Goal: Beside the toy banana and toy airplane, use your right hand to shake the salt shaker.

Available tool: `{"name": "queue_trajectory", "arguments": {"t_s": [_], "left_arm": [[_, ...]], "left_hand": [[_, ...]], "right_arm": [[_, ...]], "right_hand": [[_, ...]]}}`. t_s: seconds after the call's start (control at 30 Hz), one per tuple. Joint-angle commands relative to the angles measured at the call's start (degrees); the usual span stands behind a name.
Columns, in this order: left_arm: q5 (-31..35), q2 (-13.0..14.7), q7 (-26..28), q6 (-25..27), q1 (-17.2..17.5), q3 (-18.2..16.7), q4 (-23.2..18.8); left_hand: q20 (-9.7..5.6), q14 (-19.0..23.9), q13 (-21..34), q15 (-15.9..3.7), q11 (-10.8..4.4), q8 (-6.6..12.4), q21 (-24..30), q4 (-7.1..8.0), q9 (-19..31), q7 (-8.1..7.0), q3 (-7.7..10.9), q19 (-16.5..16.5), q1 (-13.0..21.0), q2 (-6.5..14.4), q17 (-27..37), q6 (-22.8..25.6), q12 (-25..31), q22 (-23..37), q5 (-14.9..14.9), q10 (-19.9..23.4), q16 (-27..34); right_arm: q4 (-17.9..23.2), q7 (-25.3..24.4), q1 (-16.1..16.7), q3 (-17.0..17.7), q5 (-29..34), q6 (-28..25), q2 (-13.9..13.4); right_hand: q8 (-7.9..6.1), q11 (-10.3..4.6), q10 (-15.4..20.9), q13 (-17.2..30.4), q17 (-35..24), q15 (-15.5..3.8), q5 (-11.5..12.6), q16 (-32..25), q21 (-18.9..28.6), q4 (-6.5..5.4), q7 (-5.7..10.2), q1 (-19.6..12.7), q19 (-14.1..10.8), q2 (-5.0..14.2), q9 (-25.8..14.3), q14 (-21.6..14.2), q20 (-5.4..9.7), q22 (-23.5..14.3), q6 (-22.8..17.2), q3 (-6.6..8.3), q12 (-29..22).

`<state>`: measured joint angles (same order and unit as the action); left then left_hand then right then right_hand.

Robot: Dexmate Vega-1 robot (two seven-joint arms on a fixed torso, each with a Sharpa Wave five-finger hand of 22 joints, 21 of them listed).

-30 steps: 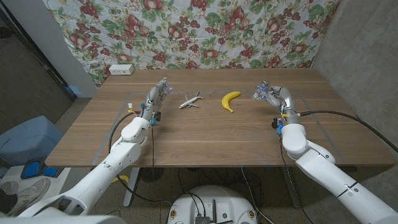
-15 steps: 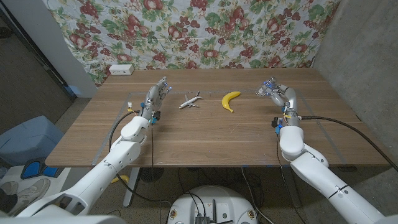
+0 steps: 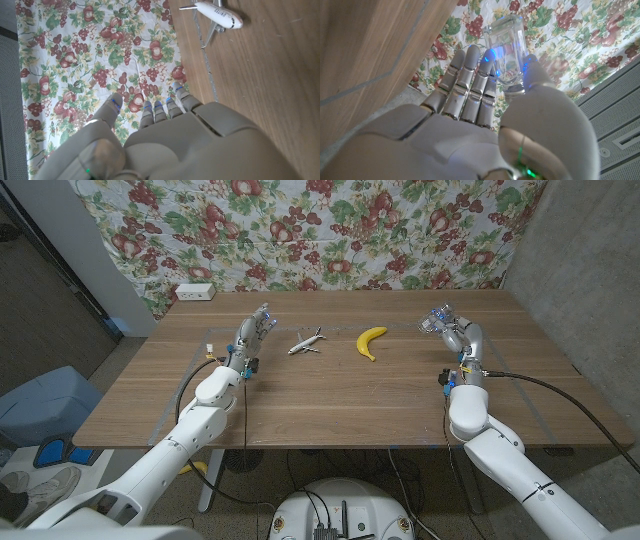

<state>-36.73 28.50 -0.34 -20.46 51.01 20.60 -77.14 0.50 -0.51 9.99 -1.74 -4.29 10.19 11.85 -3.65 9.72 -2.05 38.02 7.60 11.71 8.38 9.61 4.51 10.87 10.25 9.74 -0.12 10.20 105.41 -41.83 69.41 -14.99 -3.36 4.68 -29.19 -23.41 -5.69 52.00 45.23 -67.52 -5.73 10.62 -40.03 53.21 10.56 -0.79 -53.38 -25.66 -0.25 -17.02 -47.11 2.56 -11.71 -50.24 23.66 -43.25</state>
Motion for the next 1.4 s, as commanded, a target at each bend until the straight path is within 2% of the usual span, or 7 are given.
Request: {"name": "queue_trajectory", "arguments": {"t_s": [0.03, 0.13, 0.43, 0.67, 1.03, 1.4], "left_arm": [[0.3, 0.0, 0.5, 0.2, 0.2, 0.1, -0.5], [0.3, 0.0, 0.7, 0.3, 0.3, 0.1, -0.7], [0.4, -0.1, 0.8, 0.5, 0.0, 0.2, -0.5], [0.5, -0.3, 0.7, 0.7, -0.4, 0.4, 0.0], [0.4, -0.6, 0.2, 0.6, -1.2, 0.5, 1.0], [0.6, -0.7, 0.5, 0.7, -1.2, 0.6, 1.0]], "left_hand": [[-0.05, 0.3, 0.2, -1.78, -0.28, 0.13, 0.0, 0.09, 0.2, 0.03, -0.01, 0.5, 0.6, 2.2, 0.2, 0.5, 0.1, 0.2, 0.3, 0.5, 0.2], [-0.03, 0.3, 0.2, -1.78, -0.19, 0.13, 0.0, 0.08, 0.2, 0.01, -0.01, 0.5, 0.6, 2.2, 0.2, 0.6, 0.1, 0.2, 0.3, 0.5, 0.2], [0.01, 0.3, 0.2, -1.63, -0.36, 0.11, 0.0, 0.09, 0.2, 0.04, -0.01, 0.5, 0.6, 2.2, 0.2, 0.5, 0.1, 0.2, 0.3, 0.5, 0.2], [0.0, 0.4, 0.2, -1.62, -0.19, 0.14, 0.0, 0.07, 0.2, 0.09, 0.01, 0.4, 0.7, 2.2, 0.2, 0.6, 0.1, 0.2, 0.3, 0.5, 0.2], [-0.04, 0.3, 0.2, -1.59, -0.26, 0.1, 0.0, 0.05, 0.2, 0.04, 0.01, 0.5, 0.7, 2.2, 0.2, 0.5, 0.1, 0.2, 0.3, 0.4, 0.1], [-0.01, 0.3, 0.2, -1.61, -0.19, 0.16, 0.0, 0.08, 0.2, 0.07, -0.01, 0.4, 0.7, 2.2, 0.2, 0.6, 0.1, 0.2, 0.3, 0.5, 0.1]], "right_arm": [[0.4, 1.7, 0.4, 0.5, -0.6, -0.3, -0.6], [1.2, 3.5, 0.4, 0.6, -1.2, -1.7, -1.8], [5.5, 8.5, -0.4, -0.3, -0.9, -10.5, -6.9], [6.6, 12.4, -1.4, -0.6, -3.0, -14.0, -9.5], [6.6, 12.8, -2.7, -1.6, -3.7, -16.2, -10.5], [5.7, 11.5, -3.0, -2.1, -4.0, -15.2, -10.3]], "right_hand": [[-2.15, -3.48, 1.9, 0.3, -0.3, -6.73, 0.4, 0.1, 0.8, -1.78, 4.62, -6.9, 0.3, 7.65, -3.6, -0.6, 1.95, -0.1, -5.2, 2.42, 0.2], [-2.12, -3.52, 1.9, 0.2, -0.4, -6.7, 0.4, 0.3, 0.9, -1.81, 4.67, -6.8, 0.3, 7.69, -3.6, -0.5, 1.96, -0.1, -5.2, 2.45, 0.2], [-2.13, -3.46, 1.6, 0.4, -0.7, -6.75, 0.3, 0.7, 1.5, -1.78, 4.81, -6.8, 0.7, 7.63, -3.8, -0.5, 1.99, 0.0, -5.2, 2.45, 0.2], [-2.08, -3.35, 1.8, 0.3, -0.9, -6.7, 0.4, 1.0, 1.9, -1.8, 4.83, -6.7, 1.0, 7.57, -3.7, -0.5, 1.99, 0.1, -5.3, 2.42, 0.3], [-2.03, -3.45, 1.8, 0.3, -1.1, -6.67, 0.4, 1.3, 2.4, -1.79, 4.77, -6.7, 1.3, 7.53, -3.7, -0.6, 2.02, 0.1, -5.4, 2.42, 0.4], [-2.01, -3.33, 1.8, 0.5, -1.3, -6.66, 0.4, 1.6, 3.0, -1.84, 4.75, -6.6, 1.6, 7.53, -3.9, -0.7, 1.96, 0.2, -5.4, 2.37, 0.3]]}}
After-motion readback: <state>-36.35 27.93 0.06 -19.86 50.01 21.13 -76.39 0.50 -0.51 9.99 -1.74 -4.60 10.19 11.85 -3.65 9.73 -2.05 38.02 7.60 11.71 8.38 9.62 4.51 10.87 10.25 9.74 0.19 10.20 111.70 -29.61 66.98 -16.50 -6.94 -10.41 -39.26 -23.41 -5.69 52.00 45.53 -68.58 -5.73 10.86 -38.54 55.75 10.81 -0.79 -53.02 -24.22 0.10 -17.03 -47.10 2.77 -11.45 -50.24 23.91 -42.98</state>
